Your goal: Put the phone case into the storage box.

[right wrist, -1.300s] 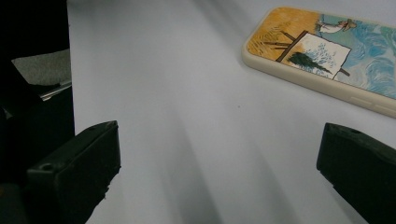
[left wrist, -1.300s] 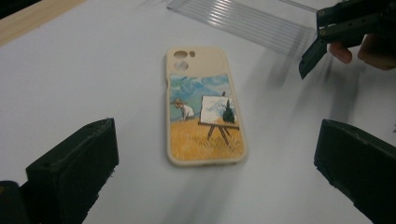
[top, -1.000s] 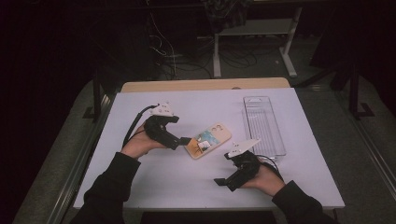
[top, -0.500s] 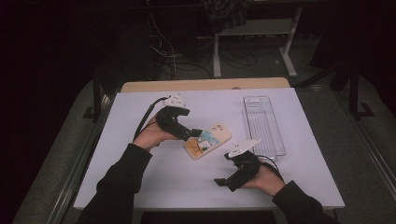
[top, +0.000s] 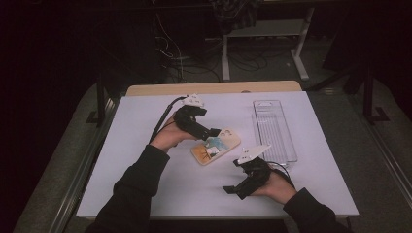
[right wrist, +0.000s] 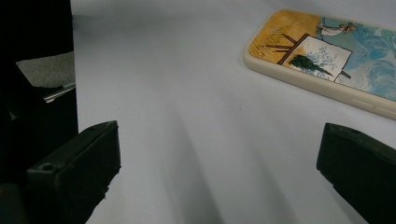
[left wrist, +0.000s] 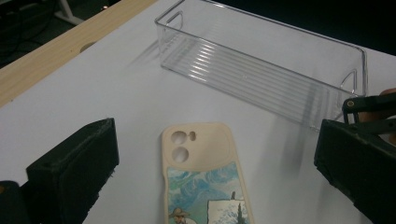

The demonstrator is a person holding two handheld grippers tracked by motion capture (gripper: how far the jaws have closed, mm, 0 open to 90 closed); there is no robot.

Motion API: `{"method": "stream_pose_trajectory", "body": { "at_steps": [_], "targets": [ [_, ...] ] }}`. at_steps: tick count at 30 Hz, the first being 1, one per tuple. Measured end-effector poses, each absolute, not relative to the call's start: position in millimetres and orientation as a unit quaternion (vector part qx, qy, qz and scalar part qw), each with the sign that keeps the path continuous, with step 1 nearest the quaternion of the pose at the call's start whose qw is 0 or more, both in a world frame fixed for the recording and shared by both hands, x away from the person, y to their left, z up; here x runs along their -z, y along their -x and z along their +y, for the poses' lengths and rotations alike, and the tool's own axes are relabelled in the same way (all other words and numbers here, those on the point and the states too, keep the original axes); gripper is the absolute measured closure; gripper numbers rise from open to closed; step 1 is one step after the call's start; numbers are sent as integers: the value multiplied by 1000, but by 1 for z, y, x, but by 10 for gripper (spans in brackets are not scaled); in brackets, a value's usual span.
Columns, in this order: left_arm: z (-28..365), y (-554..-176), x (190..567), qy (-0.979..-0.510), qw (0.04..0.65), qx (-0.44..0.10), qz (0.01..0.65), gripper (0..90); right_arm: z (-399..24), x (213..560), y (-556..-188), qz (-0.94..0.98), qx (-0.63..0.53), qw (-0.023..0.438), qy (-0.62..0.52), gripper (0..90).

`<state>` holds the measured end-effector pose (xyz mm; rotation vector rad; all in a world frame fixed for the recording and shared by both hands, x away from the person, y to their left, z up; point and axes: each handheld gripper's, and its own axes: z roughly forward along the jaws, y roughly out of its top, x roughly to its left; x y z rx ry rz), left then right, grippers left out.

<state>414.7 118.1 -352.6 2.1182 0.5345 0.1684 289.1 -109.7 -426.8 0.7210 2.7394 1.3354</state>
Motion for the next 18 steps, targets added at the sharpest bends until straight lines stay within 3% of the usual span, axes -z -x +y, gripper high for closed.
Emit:
{"method": "stream_pose_trajectory", "body": {
  "at_steps": [18],
  "targets": [
    [107, -425, 354, -850, 465, -67, 238, 0, -110, 428, -289, 874, -427, 1, -230, 0]
  ]
}}
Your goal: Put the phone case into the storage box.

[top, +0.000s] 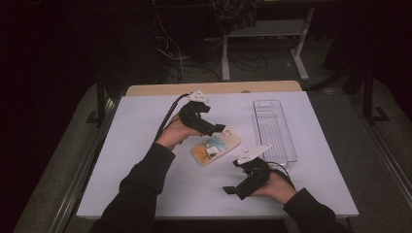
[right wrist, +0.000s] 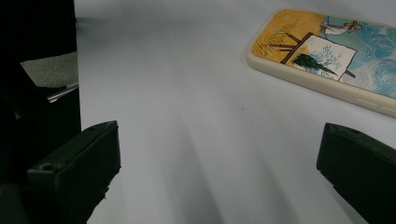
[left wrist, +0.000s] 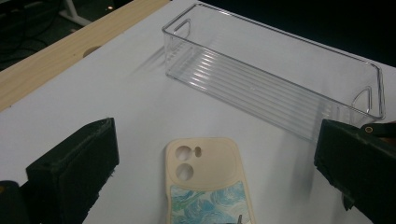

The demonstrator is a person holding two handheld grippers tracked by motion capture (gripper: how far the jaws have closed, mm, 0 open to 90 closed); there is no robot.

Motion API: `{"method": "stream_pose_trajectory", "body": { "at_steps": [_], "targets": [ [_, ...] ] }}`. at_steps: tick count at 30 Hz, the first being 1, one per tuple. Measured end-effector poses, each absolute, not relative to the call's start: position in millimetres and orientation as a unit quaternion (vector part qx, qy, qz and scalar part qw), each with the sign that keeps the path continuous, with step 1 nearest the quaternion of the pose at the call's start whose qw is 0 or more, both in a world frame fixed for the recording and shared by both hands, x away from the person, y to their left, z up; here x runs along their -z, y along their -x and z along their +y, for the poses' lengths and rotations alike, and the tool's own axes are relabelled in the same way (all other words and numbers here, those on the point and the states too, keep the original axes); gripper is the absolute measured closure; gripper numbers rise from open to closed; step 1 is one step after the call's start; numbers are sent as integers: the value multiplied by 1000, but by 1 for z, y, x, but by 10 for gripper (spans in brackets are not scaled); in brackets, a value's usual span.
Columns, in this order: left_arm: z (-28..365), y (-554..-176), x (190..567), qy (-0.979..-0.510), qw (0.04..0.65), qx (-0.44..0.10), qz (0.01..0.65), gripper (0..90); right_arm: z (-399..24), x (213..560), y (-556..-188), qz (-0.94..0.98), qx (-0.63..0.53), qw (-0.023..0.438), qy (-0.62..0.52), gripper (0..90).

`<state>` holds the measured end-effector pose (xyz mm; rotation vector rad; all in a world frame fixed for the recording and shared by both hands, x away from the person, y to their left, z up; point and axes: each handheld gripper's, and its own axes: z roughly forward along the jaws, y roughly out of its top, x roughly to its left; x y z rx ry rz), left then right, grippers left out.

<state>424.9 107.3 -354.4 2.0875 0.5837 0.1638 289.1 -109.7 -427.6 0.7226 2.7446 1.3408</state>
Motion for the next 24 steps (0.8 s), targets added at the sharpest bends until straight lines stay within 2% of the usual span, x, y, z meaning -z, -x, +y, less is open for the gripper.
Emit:
{"method": "stream_pose_trajectory", "body": {
  "at_steps": [24],
  "targets": [
    [115, -419, 371, -861, 437, -86, 248, 0, -109, 428, -289, 877, -424, -6, -227, 0]
  ]
}}
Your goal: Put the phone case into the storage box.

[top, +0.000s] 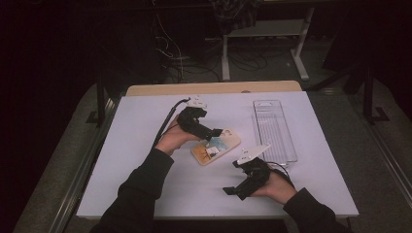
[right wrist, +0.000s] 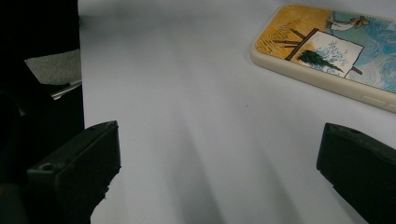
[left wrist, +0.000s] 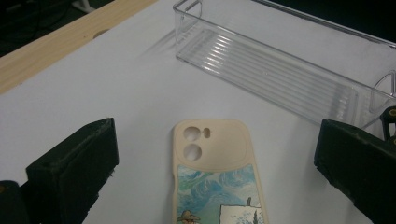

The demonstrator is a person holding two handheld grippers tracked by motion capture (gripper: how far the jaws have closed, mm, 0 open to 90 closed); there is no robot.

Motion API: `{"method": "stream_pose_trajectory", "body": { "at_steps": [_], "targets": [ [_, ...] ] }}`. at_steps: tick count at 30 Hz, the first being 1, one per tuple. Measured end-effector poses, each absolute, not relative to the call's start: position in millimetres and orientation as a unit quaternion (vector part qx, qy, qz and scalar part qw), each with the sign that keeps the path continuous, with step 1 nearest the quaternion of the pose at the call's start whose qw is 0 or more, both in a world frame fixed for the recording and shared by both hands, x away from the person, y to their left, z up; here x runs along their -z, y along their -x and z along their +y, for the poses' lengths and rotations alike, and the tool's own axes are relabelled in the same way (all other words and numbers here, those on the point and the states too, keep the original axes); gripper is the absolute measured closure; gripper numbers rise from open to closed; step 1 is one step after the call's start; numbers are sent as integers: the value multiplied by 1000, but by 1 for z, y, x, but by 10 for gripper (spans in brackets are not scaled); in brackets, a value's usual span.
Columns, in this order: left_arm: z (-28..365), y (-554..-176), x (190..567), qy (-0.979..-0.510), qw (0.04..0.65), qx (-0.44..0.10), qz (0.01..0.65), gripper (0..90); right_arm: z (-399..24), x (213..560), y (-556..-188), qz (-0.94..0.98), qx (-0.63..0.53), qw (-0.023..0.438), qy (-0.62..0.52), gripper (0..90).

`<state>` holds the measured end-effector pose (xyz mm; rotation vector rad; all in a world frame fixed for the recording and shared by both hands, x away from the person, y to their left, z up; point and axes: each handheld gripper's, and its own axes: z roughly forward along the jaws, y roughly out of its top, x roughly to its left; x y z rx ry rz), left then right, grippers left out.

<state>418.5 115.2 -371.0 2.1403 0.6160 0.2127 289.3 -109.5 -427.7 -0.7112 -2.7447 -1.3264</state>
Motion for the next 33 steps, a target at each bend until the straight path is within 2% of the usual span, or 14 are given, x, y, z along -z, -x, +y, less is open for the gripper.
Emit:
{"method": "stream_pose_trajectory", "body": {
  "at_steps": [19, 33],
  "targets": [
    [119, -405, 393, -857, 433, -79, 268, 0, -110, 428, -289, -879, 419, 2, 227, 0],
    [117, -400, 415, -879, 391, -73, 264, 0, -109, 427, -288, -879, 421, -1, 224, 0]
  ]
}}
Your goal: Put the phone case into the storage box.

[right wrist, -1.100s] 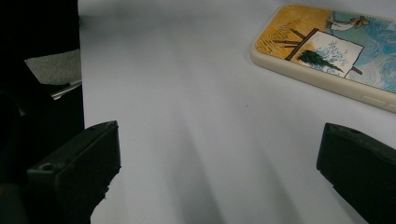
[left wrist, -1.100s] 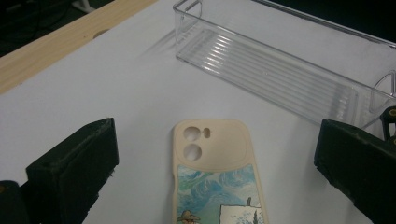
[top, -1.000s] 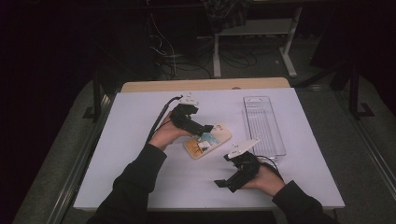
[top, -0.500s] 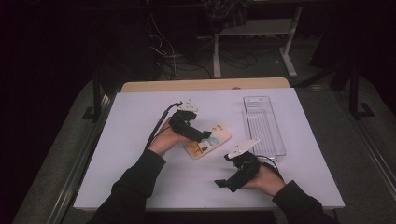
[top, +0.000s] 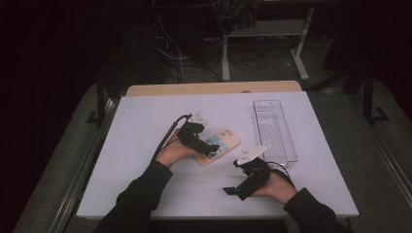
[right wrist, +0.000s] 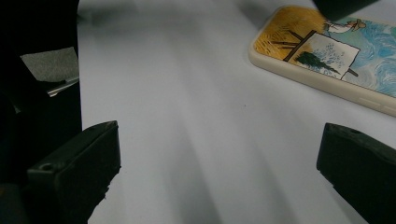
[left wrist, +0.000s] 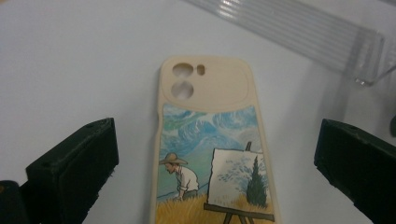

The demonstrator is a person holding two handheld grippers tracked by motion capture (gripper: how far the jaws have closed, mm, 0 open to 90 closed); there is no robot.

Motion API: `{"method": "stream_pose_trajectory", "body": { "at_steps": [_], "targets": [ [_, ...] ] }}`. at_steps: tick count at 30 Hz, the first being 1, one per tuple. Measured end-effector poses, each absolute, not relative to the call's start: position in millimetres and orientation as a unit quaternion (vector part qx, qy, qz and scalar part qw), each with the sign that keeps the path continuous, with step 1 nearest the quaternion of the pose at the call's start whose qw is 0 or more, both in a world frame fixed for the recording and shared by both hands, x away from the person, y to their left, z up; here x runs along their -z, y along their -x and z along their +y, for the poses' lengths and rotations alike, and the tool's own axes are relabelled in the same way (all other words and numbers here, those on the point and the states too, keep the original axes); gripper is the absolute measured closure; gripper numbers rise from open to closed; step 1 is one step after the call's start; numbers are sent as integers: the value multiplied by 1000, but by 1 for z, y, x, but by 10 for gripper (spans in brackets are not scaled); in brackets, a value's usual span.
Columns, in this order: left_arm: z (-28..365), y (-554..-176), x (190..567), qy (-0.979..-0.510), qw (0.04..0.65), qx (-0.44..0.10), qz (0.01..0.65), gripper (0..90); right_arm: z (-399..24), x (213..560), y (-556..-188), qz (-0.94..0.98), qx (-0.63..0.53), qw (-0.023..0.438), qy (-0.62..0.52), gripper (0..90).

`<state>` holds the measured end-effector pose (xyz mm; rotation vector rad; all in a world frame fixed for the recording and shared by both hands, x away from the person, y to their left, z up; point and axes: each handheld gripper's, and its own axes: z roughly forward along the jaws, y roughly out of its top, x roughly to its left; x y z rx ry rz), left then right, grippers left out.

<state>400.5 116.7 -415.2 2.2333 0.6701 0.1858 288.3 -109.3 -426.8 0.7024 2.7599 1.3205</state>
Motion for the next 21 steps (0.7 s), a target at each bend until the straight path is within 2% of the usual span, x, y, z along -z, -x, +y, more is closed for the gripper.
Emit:
{"method": "stream_pose_trajectory", "body": {
  "at_steps": [5, 21],
  "targets": [
    [116, -399, 421, -879, 384, -68, 277, 0, -109, 427, -288, 879, -421, 0, -225, 0],
    [112, -398, 439, -900, 344, -69, 260, 0, -109, 427, -288, 880, -420, -1, -224, 0]
  ]
}}
